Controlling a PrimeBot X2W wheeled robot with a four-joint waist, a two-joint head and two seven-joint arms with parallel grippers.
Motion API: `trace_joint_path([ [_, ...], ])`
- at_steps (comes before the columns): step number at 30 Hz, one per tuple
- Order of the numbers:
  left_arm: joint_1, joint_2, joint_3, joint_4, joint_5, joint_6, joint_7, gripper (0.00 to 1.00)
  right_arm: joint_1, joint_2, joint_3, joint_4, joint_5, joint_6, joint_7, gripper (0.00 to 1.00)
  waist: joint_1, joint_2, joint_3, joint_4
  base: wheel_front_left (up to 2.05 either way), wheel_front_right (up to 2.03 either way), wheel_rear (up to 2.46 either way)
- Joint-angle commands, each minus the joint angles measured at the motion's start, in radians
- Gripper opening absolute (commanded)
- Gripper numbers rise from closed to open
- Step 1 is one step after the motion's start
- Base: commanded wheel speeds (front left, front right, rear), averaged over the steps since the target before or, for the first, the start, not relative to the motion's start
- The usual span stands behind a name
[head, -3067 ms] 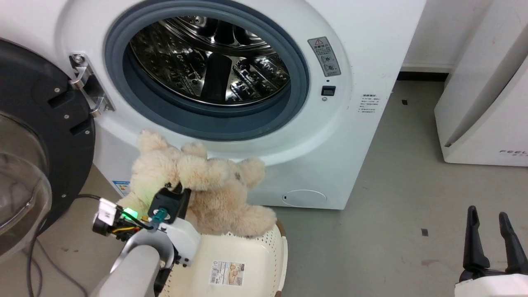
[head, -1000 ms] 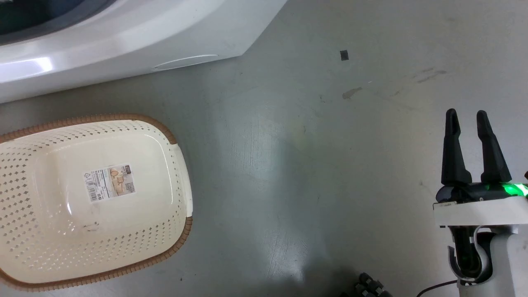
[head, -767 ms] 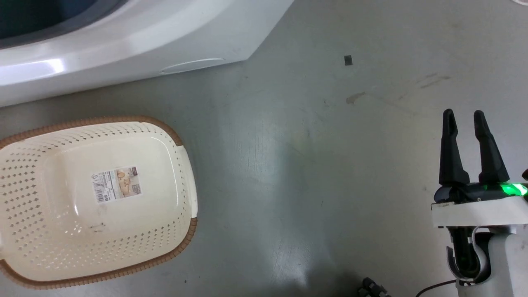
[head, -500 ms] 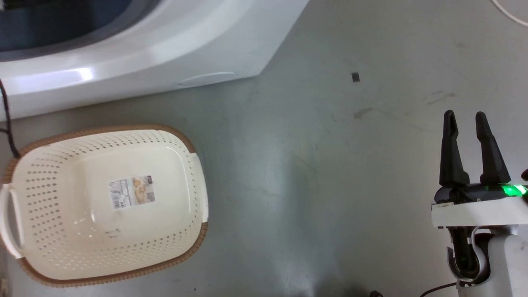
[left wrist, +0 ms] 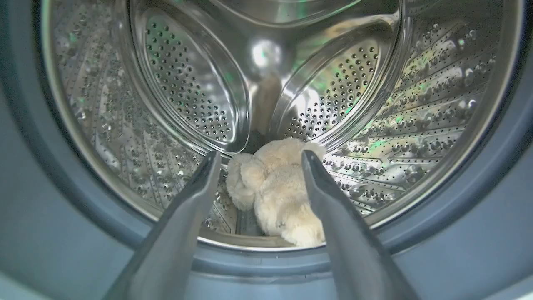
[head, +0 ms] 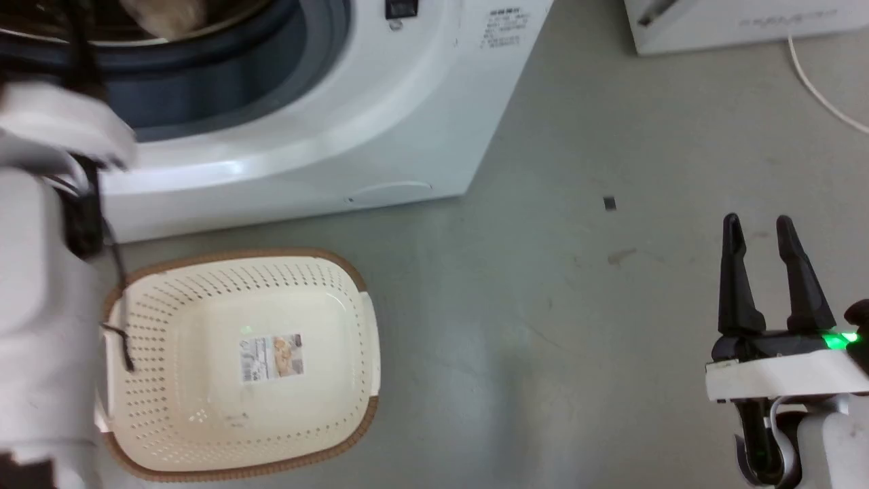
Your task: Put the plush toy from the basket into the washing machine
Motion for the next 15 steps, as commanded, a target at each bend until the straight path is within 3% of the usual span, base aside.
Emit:
trace_joint_path([
  [1,0.058,-0.027,0.01,-0.027,0.004,0.01,-0.004,1.0,0.019,-0.001,-0.003,-0.004,-0.012,-0.001,-0.004,1.0,0.0,0.0,-0.052,0.031,0.0,0.0,0.0],
  [6,0.179,-0.075,0.038,-0.098,0.018,0.008,-0.004,1.0,0.05,-0.001,0.0,-0.005,-0.033,-0.001,-0.004,1.0,0.0,0.0,-0.119,0.06,0.0,0.0,0.0],
  [15,0.362,-0.141,0.047,-0.209,0.061,-0.033,-0.004,1.0,0.107,-0.001,0.003,-0.001,-0.058,-0.001,-0.004,1.0,0.0,0.0,-0.232,0.108,0.0,0.0,0.0],
])
